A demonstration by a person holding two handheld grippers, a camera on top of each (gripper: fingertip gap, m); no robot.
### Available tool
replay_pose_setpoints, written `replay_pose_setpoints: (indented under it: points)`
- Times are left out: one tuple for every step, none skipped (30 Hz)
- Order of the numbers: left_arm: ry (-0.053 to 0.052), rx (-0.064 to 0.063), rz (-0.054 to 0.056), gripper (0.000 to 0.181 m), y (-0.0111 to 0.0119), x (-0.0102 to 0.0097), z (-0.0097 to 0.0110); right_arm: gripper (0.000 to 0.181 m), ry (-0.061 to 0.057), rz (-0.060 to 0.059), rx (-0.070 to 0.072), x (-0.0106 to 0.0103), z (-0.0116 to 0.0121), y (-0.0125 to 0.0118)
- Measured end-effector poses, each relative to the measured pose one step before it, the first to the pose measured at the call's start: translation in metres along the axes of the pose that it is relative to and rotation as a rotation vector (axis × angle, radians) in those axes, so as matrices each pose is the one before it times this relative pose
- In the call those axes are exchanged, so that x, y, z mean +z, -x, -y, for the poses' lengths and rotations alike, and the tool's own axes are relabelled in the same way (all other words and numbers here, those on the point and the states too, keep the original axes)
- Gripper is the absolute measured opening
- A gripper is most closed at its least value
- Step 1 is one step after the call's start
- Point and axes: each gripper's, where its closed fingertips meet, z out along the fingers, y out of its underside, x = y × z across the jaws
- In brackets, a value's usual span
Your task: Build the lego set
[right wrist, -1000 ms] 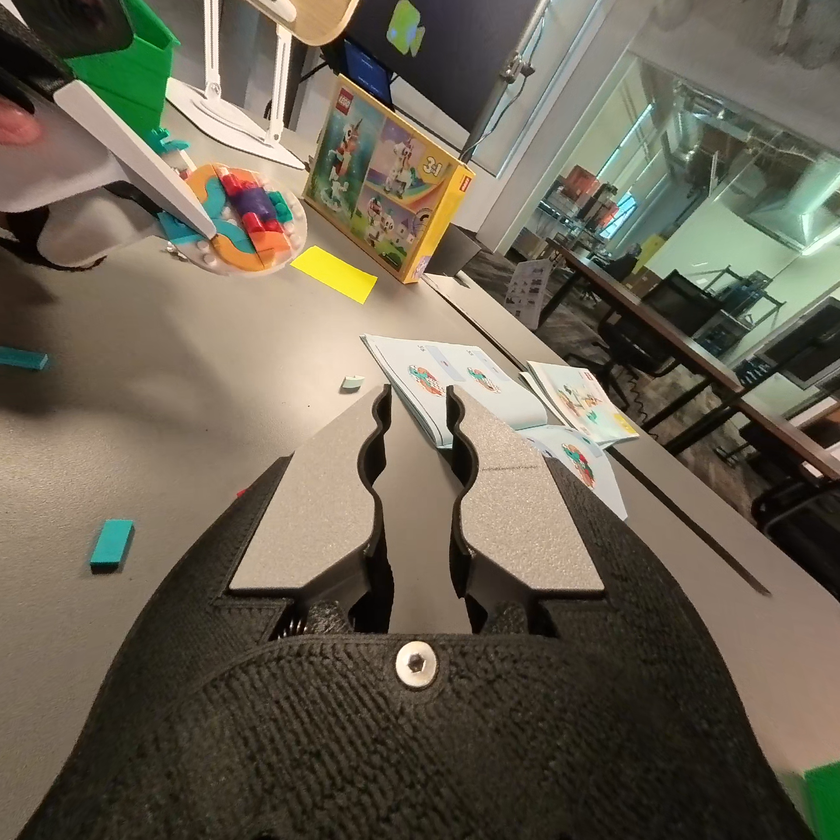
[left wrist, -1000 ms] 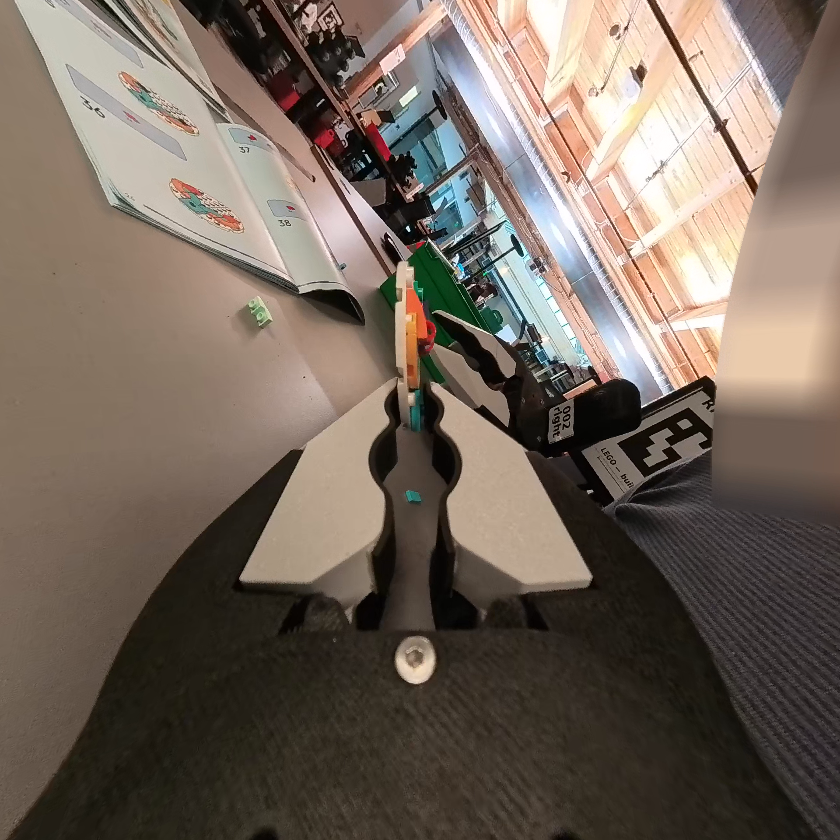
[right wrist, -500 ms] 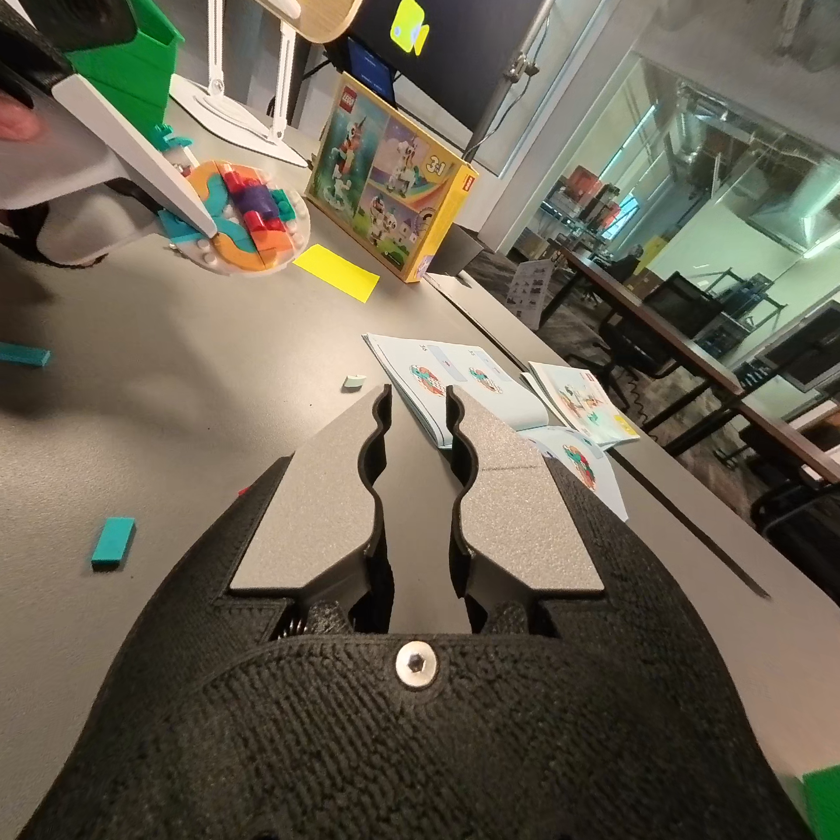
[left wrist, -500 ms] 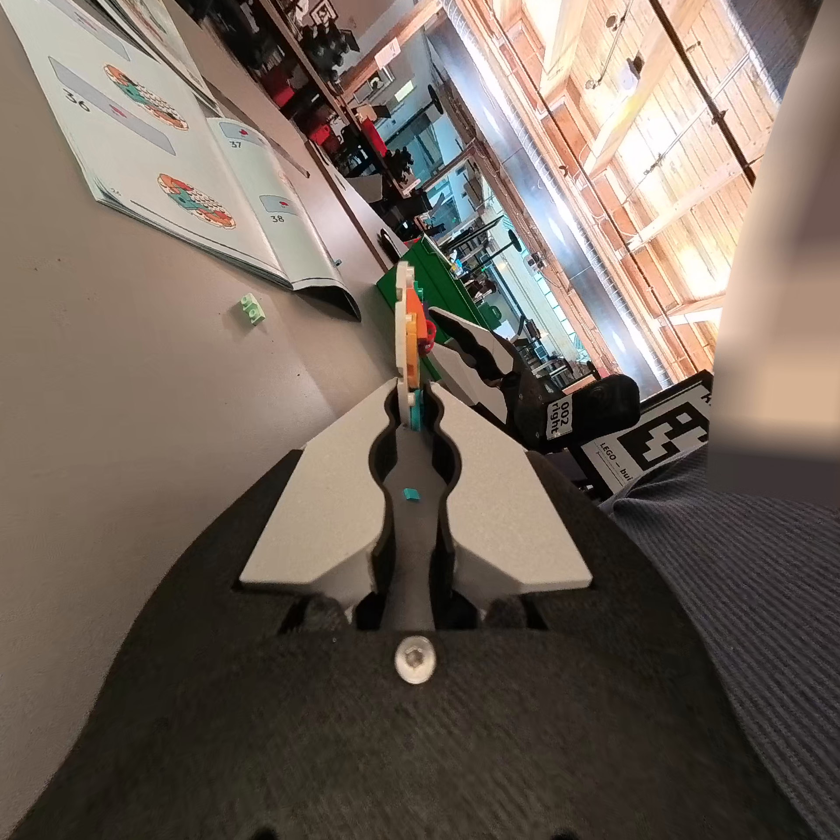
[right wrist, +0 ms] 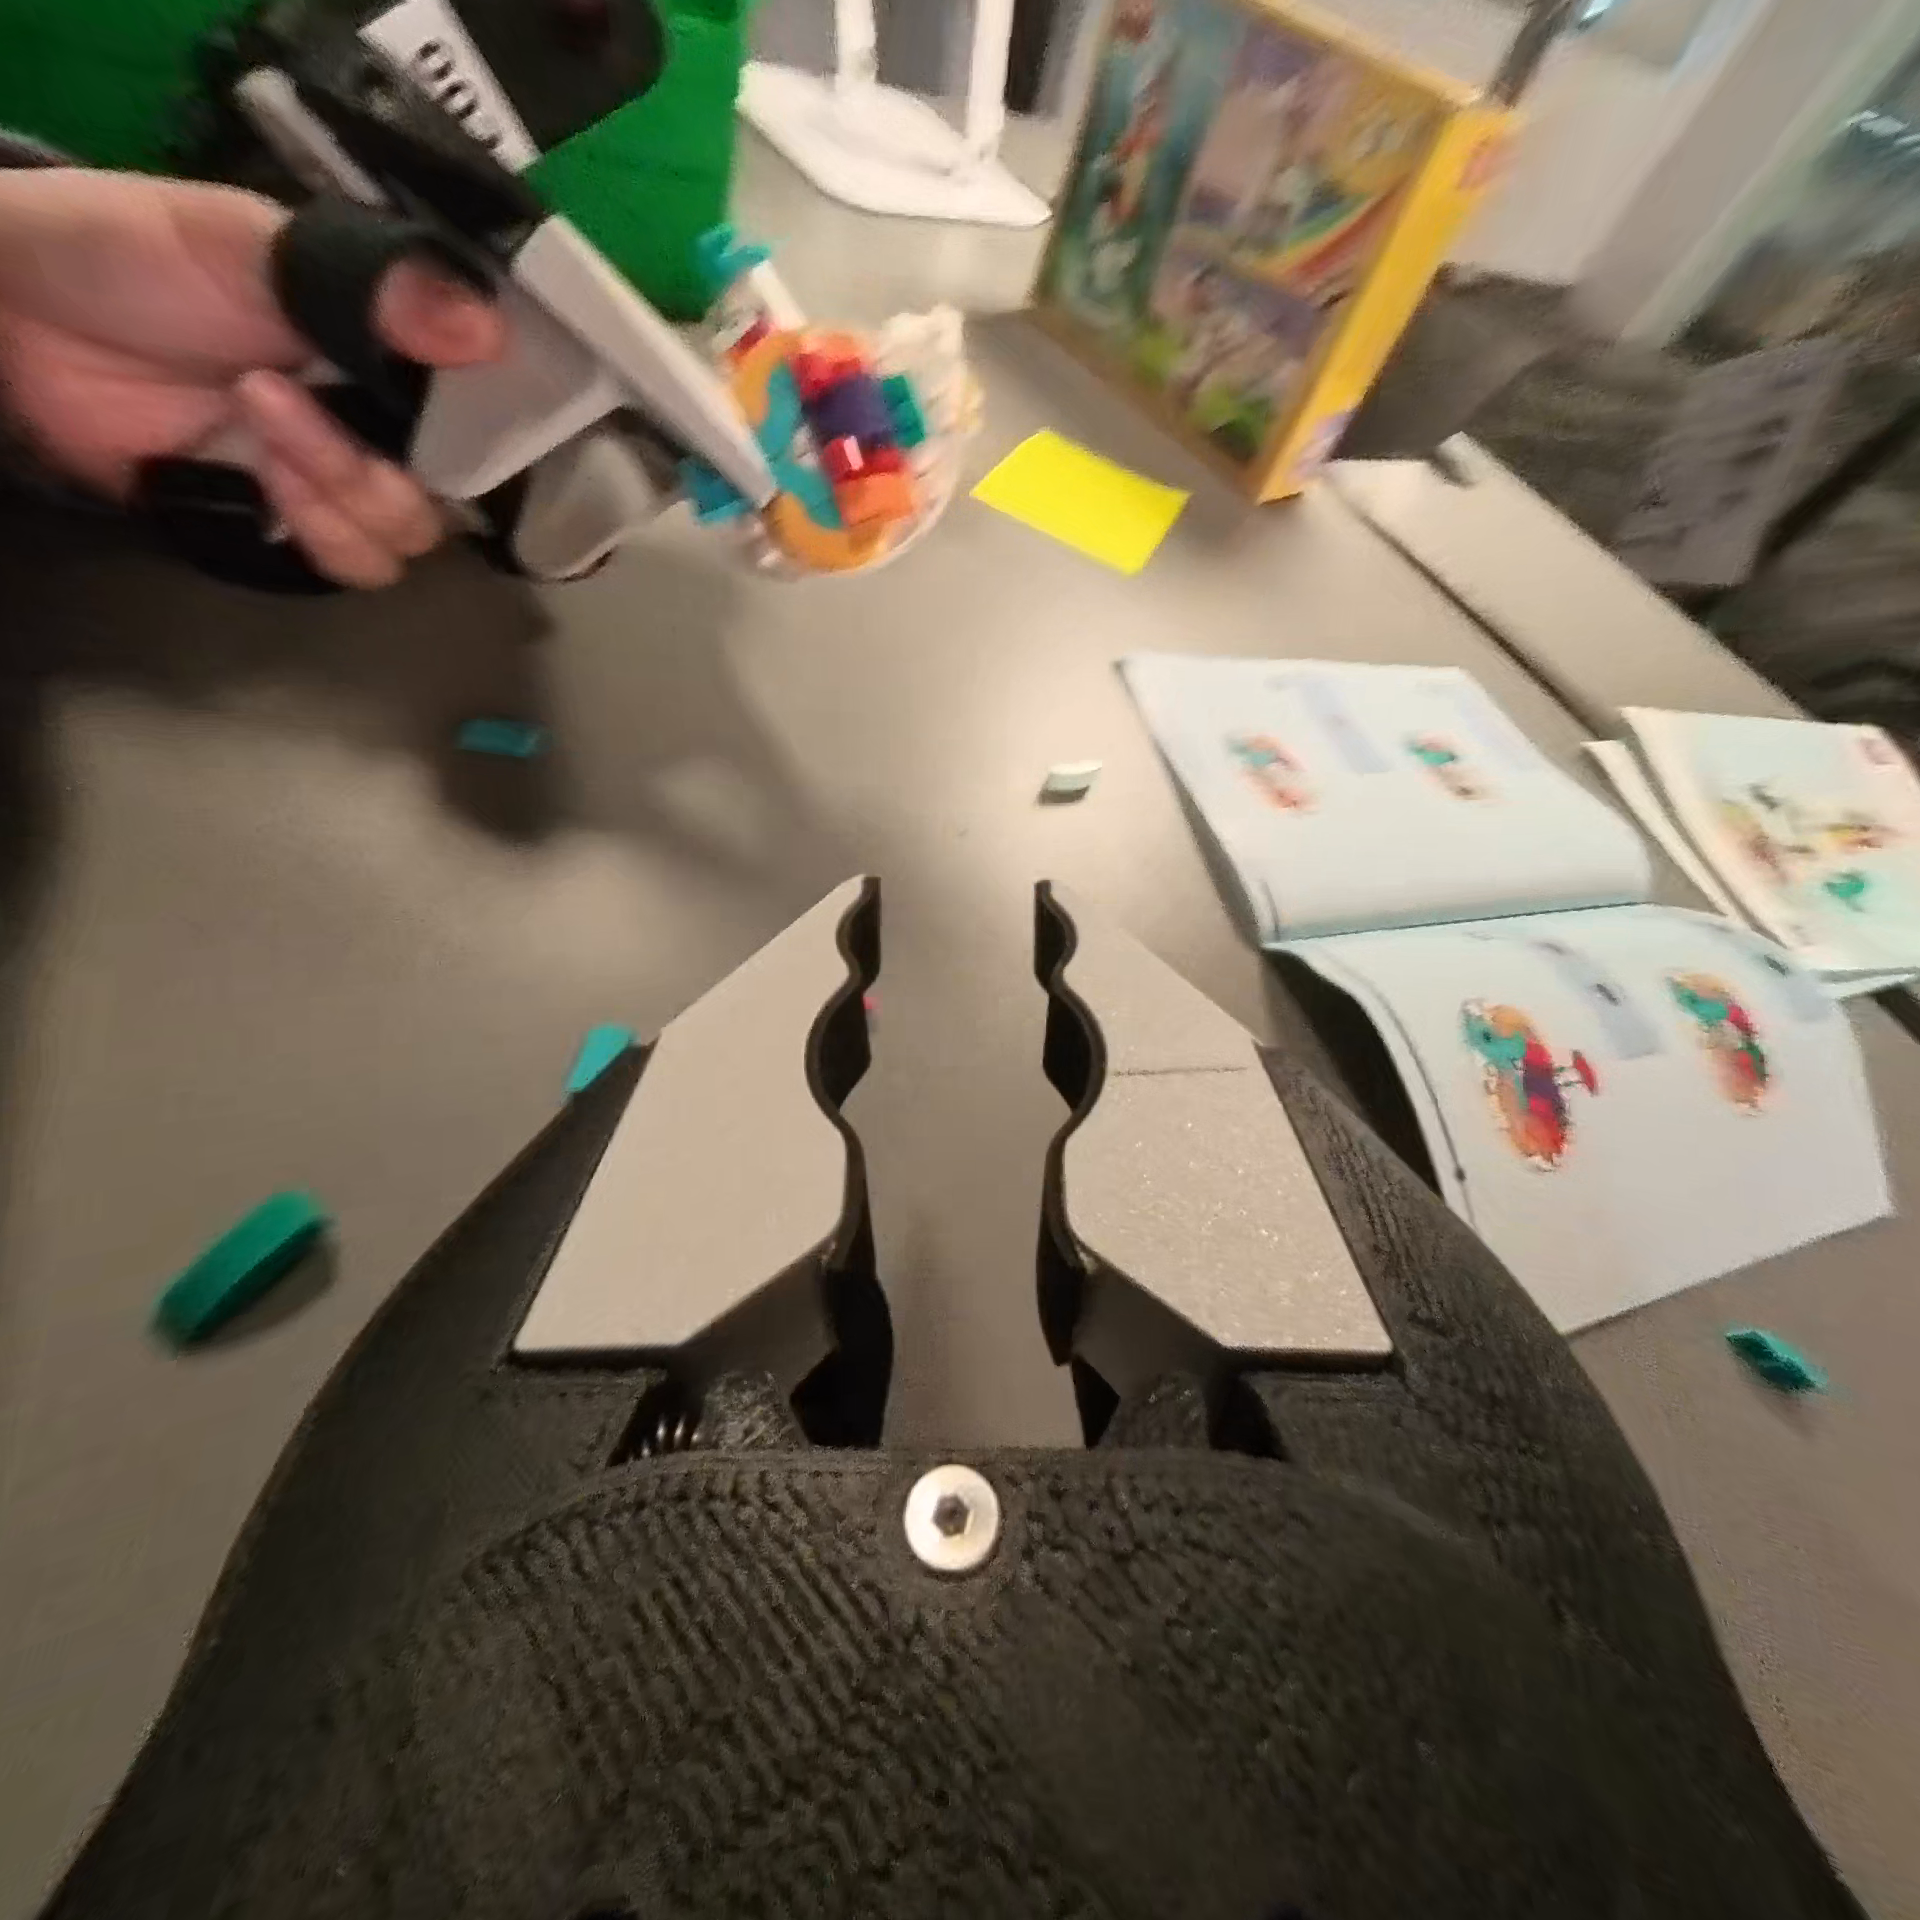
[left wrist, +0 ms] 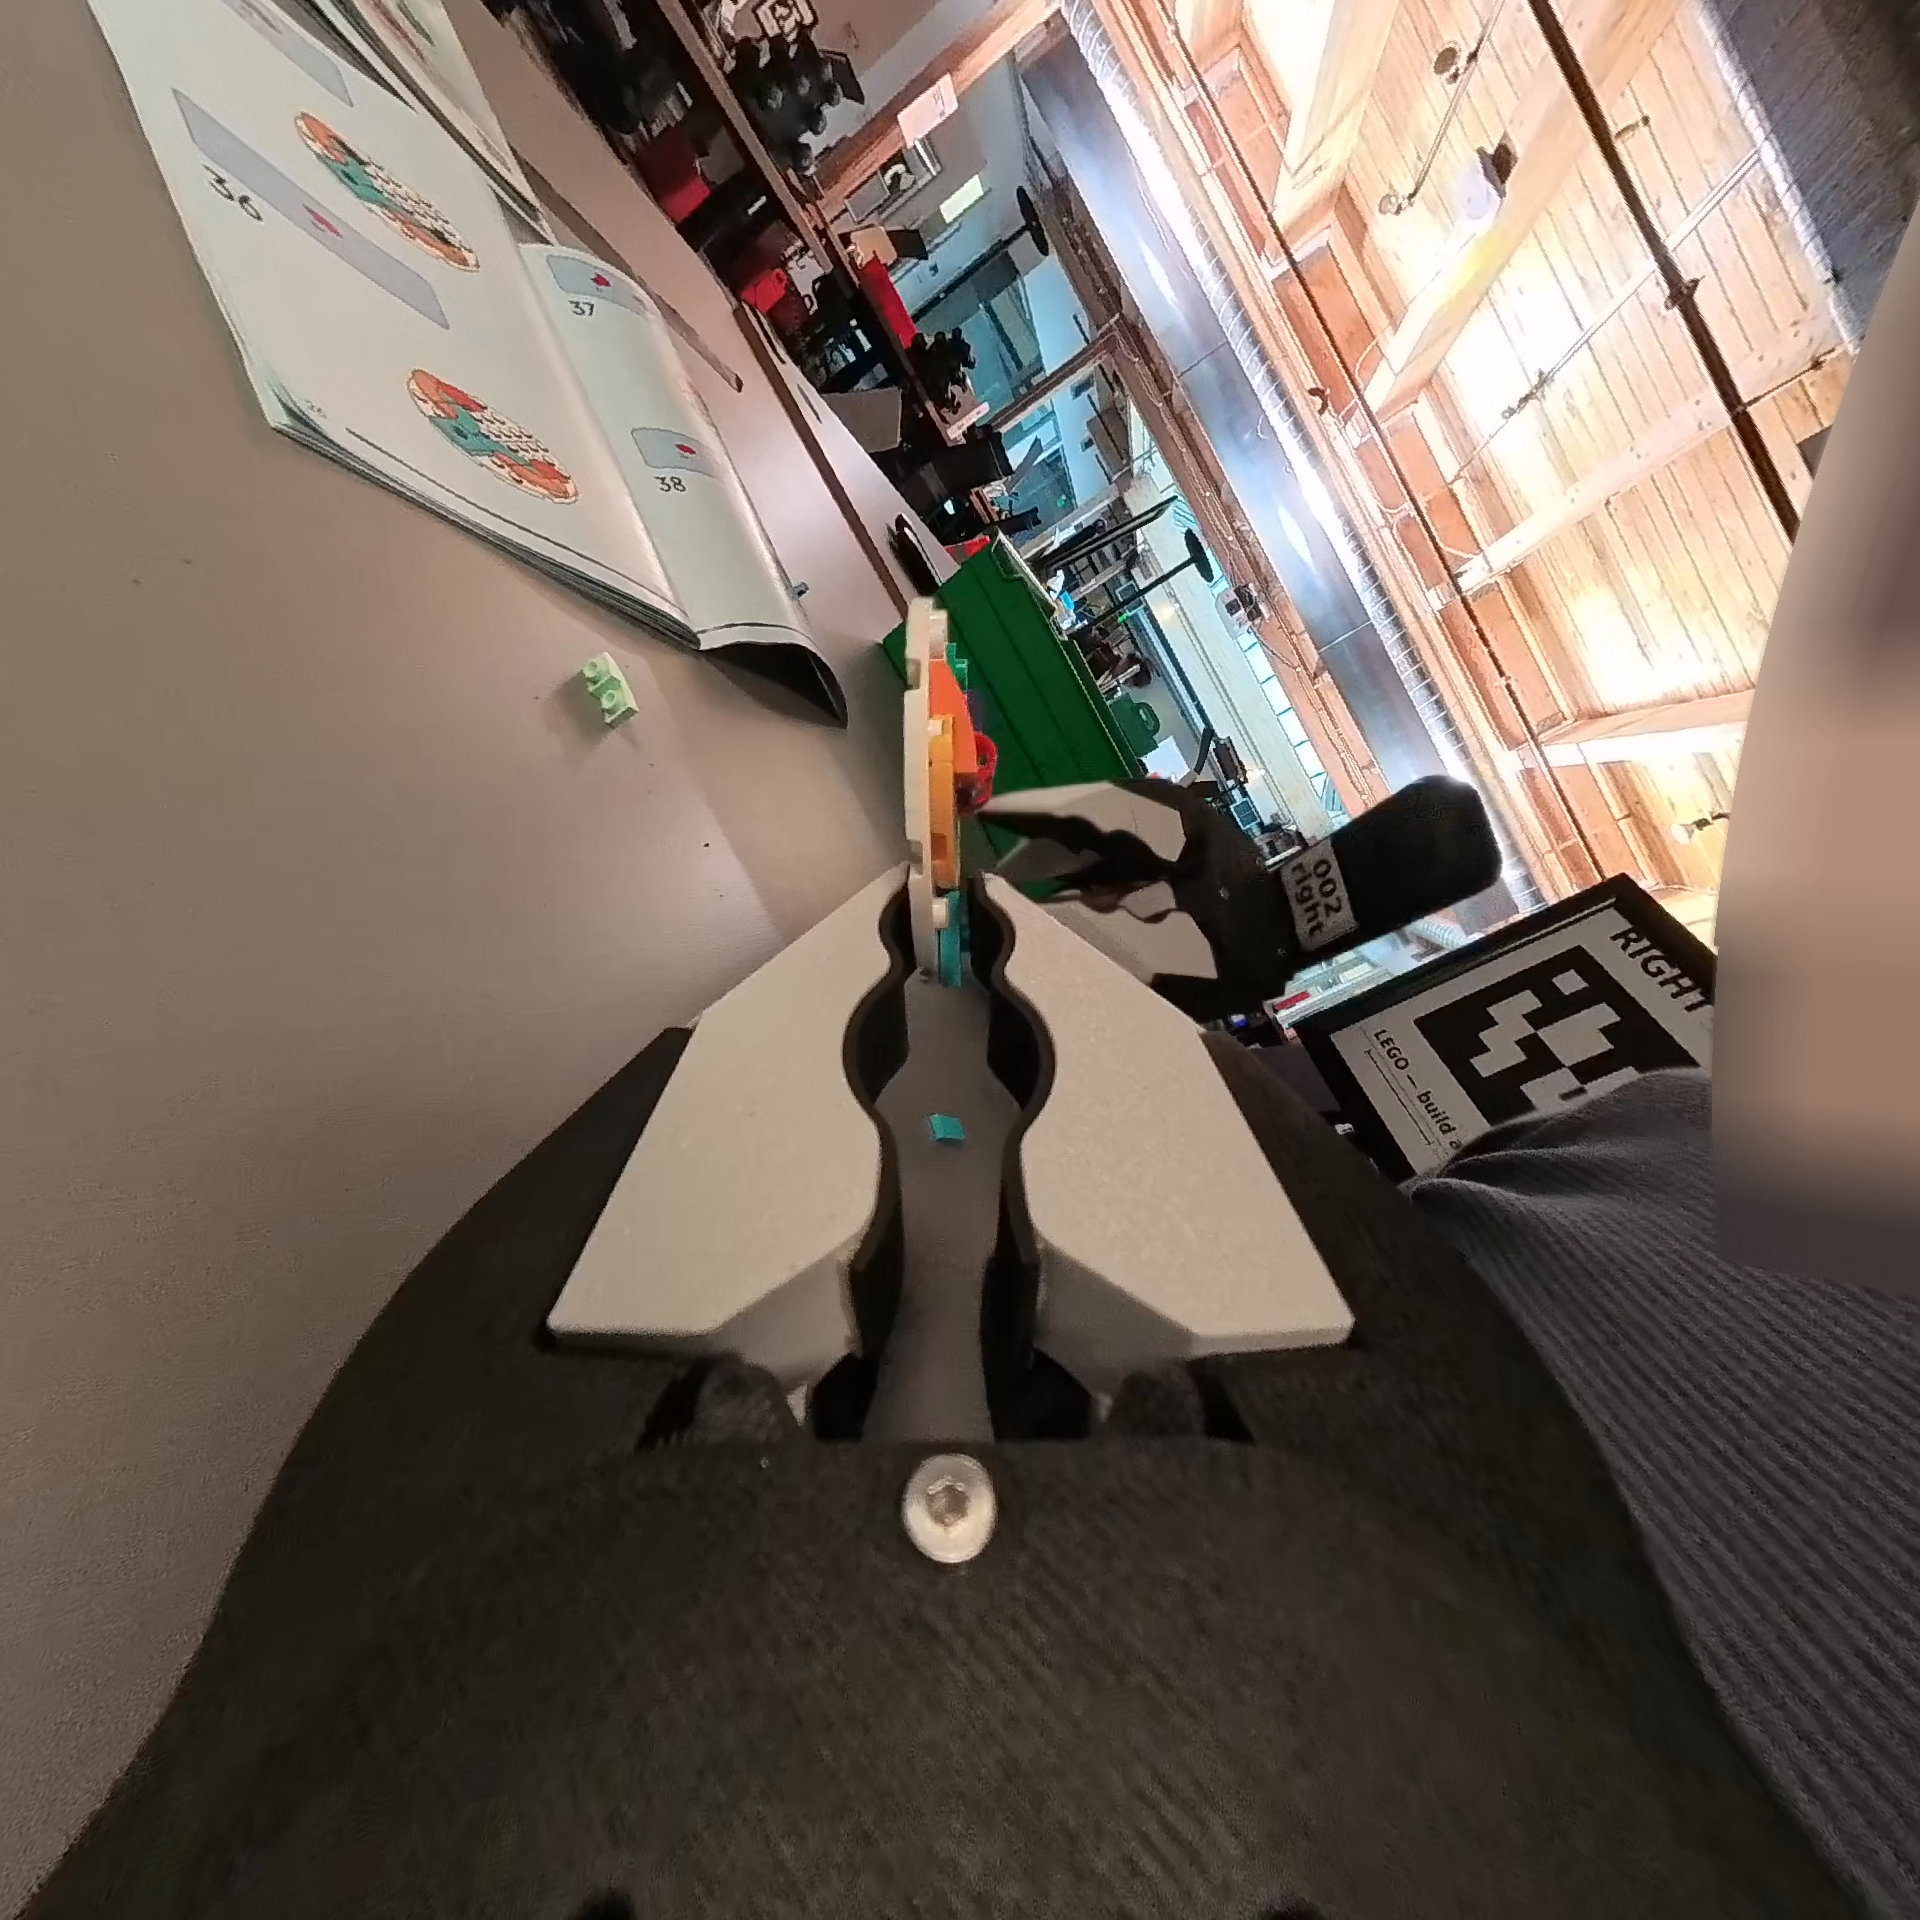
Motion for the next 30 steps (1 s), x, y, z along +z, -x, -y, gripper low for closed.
replay_pose_setpoints:
  points:
    - [0.0011, -0.0027, 0.0005, 0.006, 0.00016, 0.00002, -0.00009, 0.025, 0.0183, 0.0214, -0.0145, -0.00353, -0.00319, 0.00276]
    - [0.0009, -0.0030, -0.0001, 0.006, 0.00025, -0.00003, -0.00010, 0.024, 0.0069, 0.0216, -0.0207, -0.00257, -0.00146, 0.00372]
    - [0.0021, -0.0034, -0.0010, 0.006, 0.00001, 0.00016, -0.00025, 0.023, 0.0016, 0.0330, -0.0111, -0.00096, -0.00038, 0.00551]
    - [0.0036, -0.0026, -0.0005, 0.006, 0.00020, 0.00022, -0.00034, 0.023, 0.0135, 0.0266, 0.0116, 0.00109, -0.00187, 0.00360]
    - [0.0056, -0.0020, 0.0006, 0.006, 0.00032, 0.00056, -0.00074, 0.024, 0.0289, 0.0221, 0.0259, 0.00272, -0.00477, 0.00185]
    - [0.0115, -0.0023, -0.0009, 0.006, 0.00001, 0.00078, -0.00150, 0.024, 0.0407, 0.0162, 0.0342, 0.00362, -0.00712, 0.00047]
    - [0.0161, -0.0031, -0.0030, 0.006, -0.00019, 0.00100, -0.00228, 0.025, 0.0392, 0.0109, 0.0361, 0.00363, -0.00721, -0.00054]
    - [0.0053, -0.0002, -0.0004, 0.006, -0.00010, 0.00033, -0.00079, 0.024, 0.0242, 0.0231, 0.0283, 0.00311, -0.00488, 0.00165]
    - [-0.0056, 0.0009, 0.0015, 0.006, 0.00019, -0.00039, 0.00082, 0.024, 0.0074, 0.0257, 0.0181, 0.00205, -0.00229, 0.00277]
    - [-0.0057, -0.0026, -0.0008, 0.006, 0.00005, -0.00051, 0.00076, 0.023, -0.0002, 0.0191, 0.0108, 0.00138, -0.00062, 0.00238]
    - [-0.0013, -0.0056, -0.0030, 0.006, -0.00002, -0.00021, 0.00032, 0.021, 0.0046, 0.0211, 0.0097, 0.00103, -0.00089, 0.00281]
    - [0.0001, -0.0052, -0.0025, 0.006, 0.00010, -0.00009, 0.00017, 0.018, 0.0102, 0.0193, 0.0123, 0.00116, -0.00126, 0.00239]
    - [-0.0016, -0.0025, -0.0005, 0.006, 0.00011, -0.00016, 0.00021, 0.017, 0.0118, 0.0148, 0.0140, 0.00143, -0.00153, 0.00170]
    - [-0.0018, 0.0002, 0.0003, 0.006, -0.00001, -0.00015, 0.00033, 0.017, 0.0126, 0.0126, 0.0119, 0.00133, -0.00150, 0.00141]
    - [0.0012, 0.0012, 0.0003, 0.006, -0.00001, 0.00012, -0.00020, 0.017, 0.0109, 0.0080, 0.0050, 0.00091, -0.00131, 0.00107]
    - [0.0034, 0.0016, 0.0008, 0.006, -0.00001, 0.00025, -0.00047, 0.017, 0.0094, -0.0018, -0.0057, 0.00063, -0.00123, 0.00012]
    - [0.0014, 0.0016, 0.0016, 0.006, 0.00008, 0.00017, -0.00024, 0.017, 0.0085, -0.0070, -0.0114, 0.00038, -0.00125, -0.00012]
    - [-0.0002, 0.0004, 0.0007, 0.006, 0.00000, -0.00007, 0.00002, 0.017, 0.0073, -0.0042, -0.0069, 0.00047, -0.00090, 0.00008]
    - [-0.0006, -0.0012, -0.0002, 0.006, 0.00006, -0.00009, 0.00016, 0.017, -0.0005, 0.0024, -0.0006, 0.00048, 0.00055, 0.00099]
    - [0.0000, -0.0020, 0.0000, 0.006, 0.00011, 0.00002, 0.00002, 0.017, -0.0005, 0.0030, 0.0026, 0.00074, 0.00053, 0.00074]
    - [0.0013, -0.0014, -0.0001, 0.006, 0.00004, 0.00006, -0.00013, 0.018, 0.0000, -0.0018, 0.0016, 0.00080, 0.00066, -0.00004]
    - [0.0022, -0.0005, 0.0007, 0.006, 0.00013, 0.00014, -0.00020, 0.018, 0.0002, -0.0033, -0.0006, 0.00088, 0.00058, -0.00020]
    - [0.0034, -0.0001, 0.0011, 0.006, 0.00004, 0.00019, -0.00045, 0.019, 0.0002, -0.0032, -0.0012, 0.00090, 0.00072, -0.00014]
    - [0.0026, 0.0005, 0.0013, 0.006, 0.00015, 0.00017, -0.00028, 0.019, 0.0008, -0.0062, -0.0008, 0.00096, 0.00073, -0.00045]
    - [0.0009, 0.0011, 0.0006, 0.006, -0.00006, 0.00014, -0.00010, 0.019, 0.0013, -0.0058, -0.0051, 0.00092, 0.00064, -0.00018]
    - [0.0001, 0.0002, -0.0001, 0.006, 0.00001, -0.00001, -0.00001, 0.020, 0.0017, -0.0034, -0.0103, 0.00074, 0.00046, 0.00043]
    - [-0.0004, -0.0010, -0.0006, 0.006, -0.00002, -0.00004, 0.00007, 0.020, 0.0011, -0.0051, -0.0096, 0.00075, 0.00041, 0.00015]
    - [-0.0003, -0.0021, -0.0005, 0.006, 0.00006, -0.00003, 0.00012, 0.020, -0.0010, -0.0021, -0.0044, 0.00067, 0.00066, 0.00036]
    - [-0.0001, -0.0014, -0.0010, 0.006, 0.00001, -0.00012, 0.00004, 0.021, -0.0006, 0.0001, -0.0001, 0.00070, 0.00064, 0.00025]
    - [0.0002, -0.0007, -0.0008, 0.006, -0.00013, 0.00007, 0.00003, 0.021, -0.0003, -0.0014, 0.0016, 0.00064, 0.00056, -0.00013]
